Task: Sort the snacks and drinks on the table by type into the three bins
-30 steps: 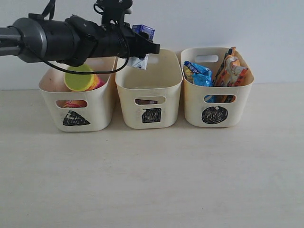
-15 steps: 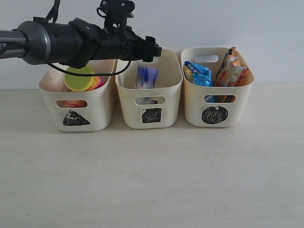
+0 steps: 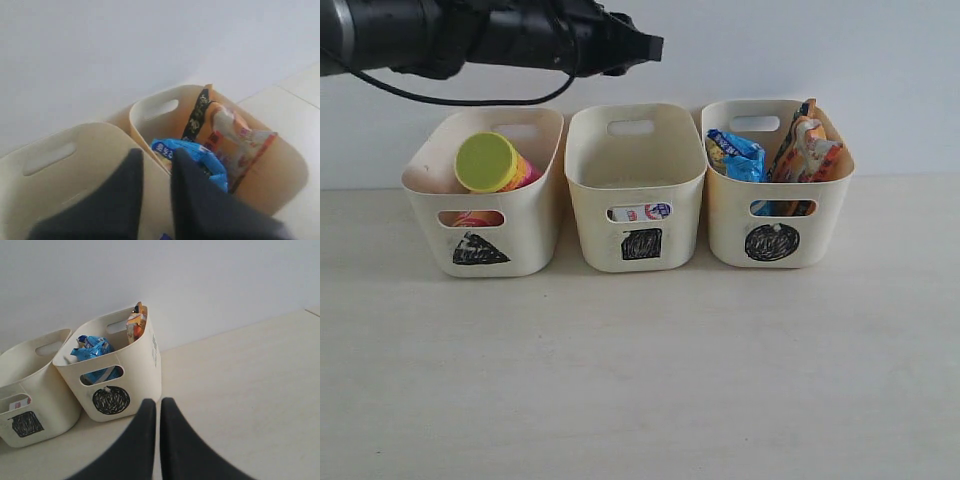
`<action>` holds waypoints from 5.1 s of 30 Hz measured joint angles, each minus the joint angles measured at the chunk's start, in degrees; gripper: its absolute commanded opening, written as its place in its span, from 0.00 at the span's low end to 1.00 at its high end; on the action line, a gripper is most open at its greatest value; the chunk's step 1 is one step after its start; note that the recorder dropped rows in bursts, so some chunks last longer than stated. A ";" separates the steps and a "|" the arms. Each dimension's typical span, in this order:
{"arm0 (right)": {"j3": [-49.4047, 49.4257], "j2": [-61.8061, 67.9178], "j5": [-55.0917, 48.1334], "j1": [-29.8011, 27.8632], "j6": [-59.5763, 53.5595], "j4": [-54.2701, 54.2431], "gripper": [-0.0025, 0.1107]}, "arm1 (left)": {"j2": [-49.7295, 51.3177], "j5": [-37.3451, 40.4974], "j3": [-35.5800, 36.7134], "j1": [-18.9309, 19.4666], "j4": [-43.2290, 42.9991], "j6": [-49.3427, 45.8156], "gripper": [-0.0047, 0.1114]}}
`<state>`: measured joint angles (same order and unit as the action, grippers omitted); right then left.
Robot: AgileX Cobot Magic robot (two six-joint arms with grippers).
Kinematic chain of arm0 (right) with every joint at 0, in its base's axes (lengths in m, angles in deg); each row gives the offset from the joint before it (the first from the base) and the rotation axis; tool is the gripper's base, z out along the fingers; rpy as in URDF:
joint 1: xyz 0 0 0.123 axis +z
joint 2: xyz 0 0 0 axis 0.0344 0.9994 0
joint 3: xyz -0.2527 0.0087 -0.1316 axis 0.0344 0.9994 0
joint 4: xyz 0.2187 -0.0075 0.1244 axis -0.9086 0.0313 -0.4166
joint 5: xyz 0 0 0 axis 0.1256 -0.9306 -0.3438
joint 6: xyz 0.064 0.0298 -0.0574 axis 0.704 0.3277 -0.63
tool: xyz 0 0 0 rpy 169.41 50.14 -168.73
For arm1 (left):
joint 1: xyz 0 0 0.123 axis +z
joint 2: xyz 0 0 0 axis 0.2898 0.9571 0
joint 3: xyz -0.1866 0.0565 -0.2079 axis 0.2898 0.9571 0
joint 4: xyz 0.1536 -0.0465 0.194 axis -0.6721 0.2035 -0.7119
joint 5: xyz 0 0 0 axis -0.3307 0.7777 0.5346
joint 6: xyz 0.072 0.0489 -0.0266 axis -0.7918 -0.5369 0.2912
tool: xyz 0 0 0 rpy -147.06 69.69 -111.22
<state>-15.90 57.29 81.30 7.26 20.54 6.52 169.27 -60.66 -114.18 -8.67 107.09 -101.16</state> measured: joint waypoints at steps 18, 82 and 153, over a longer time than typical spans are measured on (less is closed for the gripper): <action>0.00 0.00 0.00 0.00 0.00 0.00 0.02 | -28.43 1.55 17.01 9.54 -18.08 24.07 0.08; 0.00 0.00 0.00 0.00 -0.04 0.00 0.02 | -92.62 -0.62 65.85 24.96 -59.66 64.31 0.08; 0.00 -2.14 -0.48 -0.13 -0.04 0.00 0.02 | -114.41 -0.01 99.73 27.06 -55.83 57.73 0.08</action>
<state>-15.90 55.15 80.82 7.13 20.49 6.52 54.86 -60.67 -14.45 18.39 51.25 -43.43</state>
